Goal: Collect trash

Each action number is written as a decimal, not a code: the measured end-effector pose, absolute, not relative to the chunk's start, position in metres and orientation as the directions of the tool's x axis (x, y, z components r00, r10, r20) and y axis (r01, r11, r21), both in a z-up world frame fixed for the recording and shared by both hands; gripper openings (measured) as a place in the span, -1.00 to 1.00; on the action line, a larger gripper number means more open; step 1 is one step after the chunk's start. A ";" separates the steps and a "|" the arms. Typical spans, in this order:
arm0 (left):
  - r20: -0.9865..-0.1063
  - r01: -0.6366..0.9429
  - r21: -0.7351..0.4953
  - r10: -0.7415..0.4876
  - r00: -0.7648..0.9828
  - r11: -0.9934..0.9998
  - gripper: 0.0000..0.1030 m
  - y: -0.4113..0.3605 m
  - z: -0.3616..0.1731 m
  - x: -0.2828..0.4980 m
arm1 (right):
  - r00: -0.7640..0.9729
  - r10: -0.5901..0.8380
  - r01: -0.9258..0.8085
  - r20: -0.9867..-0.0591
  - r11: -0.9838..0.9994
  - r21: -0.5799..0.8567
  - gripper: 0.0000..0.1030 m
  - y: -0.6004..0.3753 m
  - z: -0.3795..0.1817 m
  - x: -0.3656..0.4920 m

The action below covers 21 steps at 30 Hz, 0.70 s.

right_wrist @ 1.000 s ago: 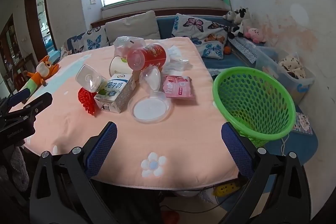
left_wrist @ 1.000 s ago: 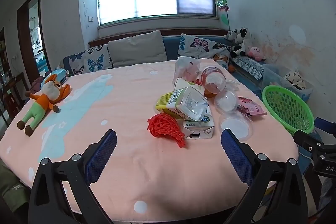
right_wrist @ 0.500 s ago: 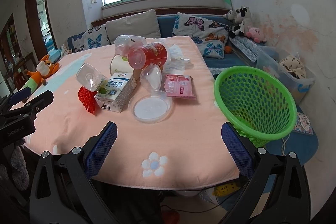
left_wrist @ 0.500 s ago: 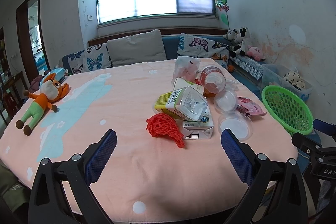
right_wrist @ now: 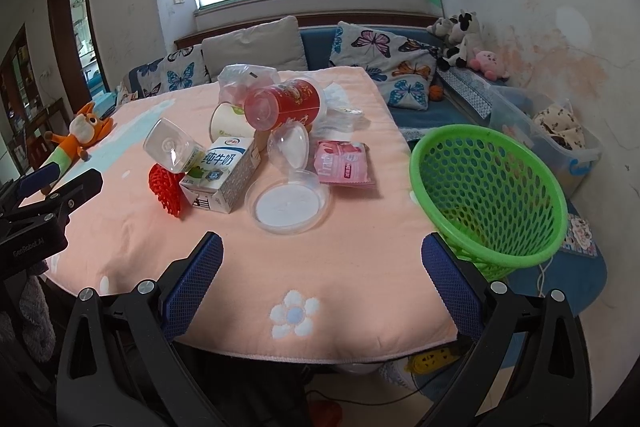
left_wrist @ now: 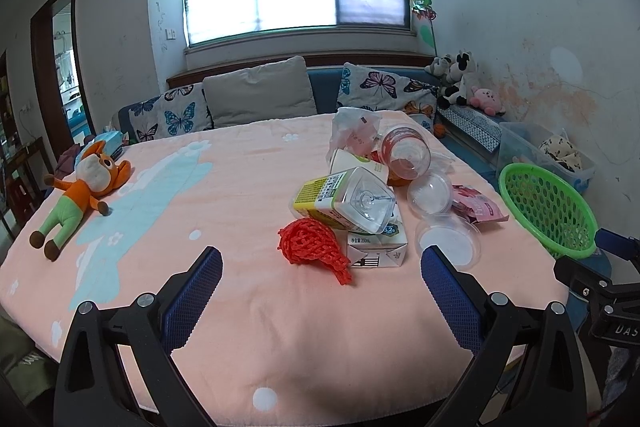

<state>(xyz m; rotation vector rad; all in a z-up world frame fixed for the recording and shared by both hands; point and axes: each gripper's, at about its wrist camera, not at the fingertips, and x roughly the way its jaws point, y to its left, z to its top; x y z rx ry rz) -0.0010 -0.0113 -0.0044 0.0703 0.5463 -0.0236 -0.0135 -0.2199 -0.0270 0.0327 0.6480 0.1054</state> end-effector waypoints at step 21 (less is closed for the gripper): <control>-0.539 0.030 0.046 -0.001 0.842 0.998 0.88 -0.007 -0.015 0.015 | 0.782 0.112 -0.101 -0.613 0.993 0.052 0.91 -0.220 -0.028 -0.004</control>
